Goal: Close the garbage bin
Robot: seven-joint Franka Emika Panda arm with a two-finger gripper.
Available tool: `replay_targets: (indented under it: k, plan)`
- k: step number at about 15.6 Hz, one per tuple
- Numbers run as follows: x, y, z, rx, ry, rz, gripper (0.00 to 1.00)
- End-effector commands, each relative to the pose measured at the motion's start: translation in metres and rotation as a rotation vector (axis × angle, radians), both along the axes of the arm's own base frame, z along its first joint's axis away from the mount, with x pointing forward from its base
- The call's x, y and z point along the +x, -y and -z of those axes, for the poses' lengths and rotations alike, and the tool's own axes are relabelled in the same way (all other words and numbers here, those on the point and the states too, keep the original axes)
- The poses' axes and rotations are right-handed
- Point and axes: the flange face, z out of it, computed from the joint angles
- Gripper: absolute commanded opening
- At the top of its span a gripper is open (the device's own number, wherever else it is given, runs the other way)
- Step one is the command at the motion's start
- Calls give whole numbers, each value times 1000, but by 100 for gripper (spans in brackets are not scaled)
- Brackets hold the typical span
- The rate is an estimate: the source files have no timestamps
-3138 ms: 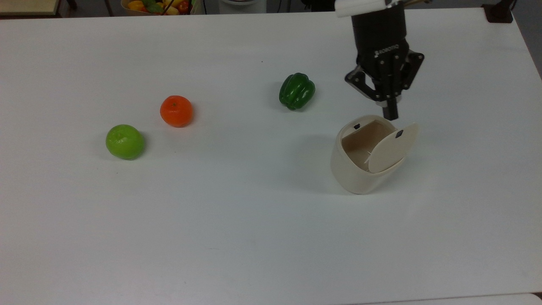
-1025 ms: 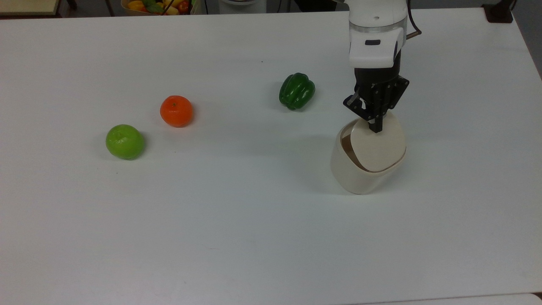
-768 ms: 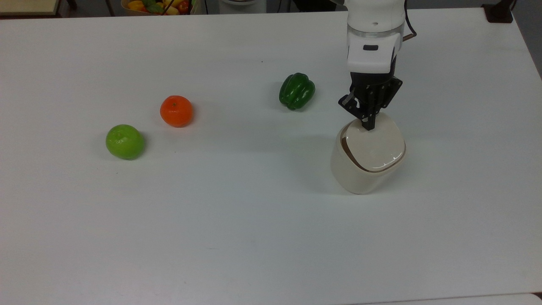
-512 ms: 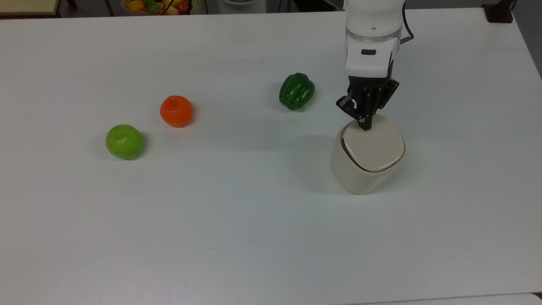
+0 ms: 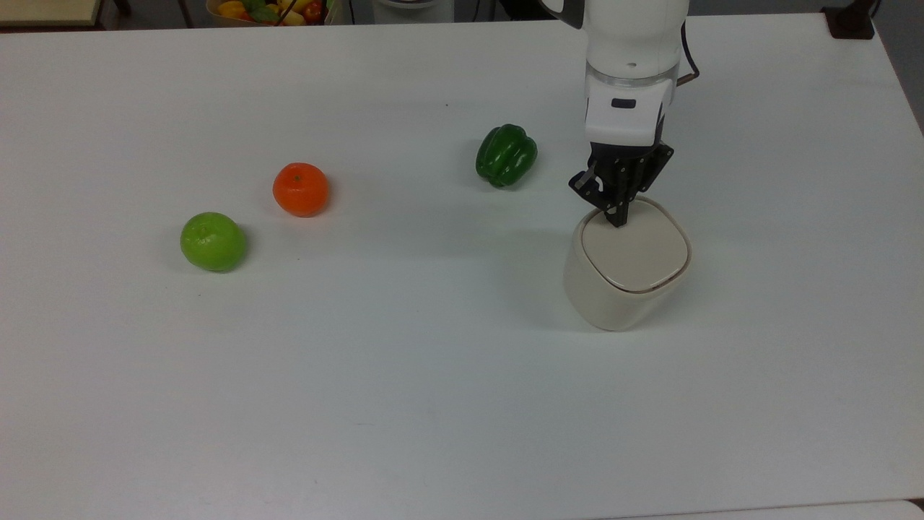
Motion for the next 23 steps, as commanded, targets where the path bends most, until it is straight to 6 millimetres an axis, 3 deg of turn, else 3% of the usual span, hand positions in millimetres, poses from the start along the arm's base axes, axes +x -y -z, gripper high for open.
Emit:
replay_targets:
  k: [1,5,9,15,19,23]
  plan:
    - [-3,3,13,-33,-28,-18,0]
    - [-3,3,16,-35,-32,-18,0]
    - [-3,3,7,-27,-21,-15,0]
    - [-13,18,-57,-8,-13,26,0]
    - [-13,71,-90,-18,-70,147,0]
    - [-22,150,-118,-46,-188,346,0]
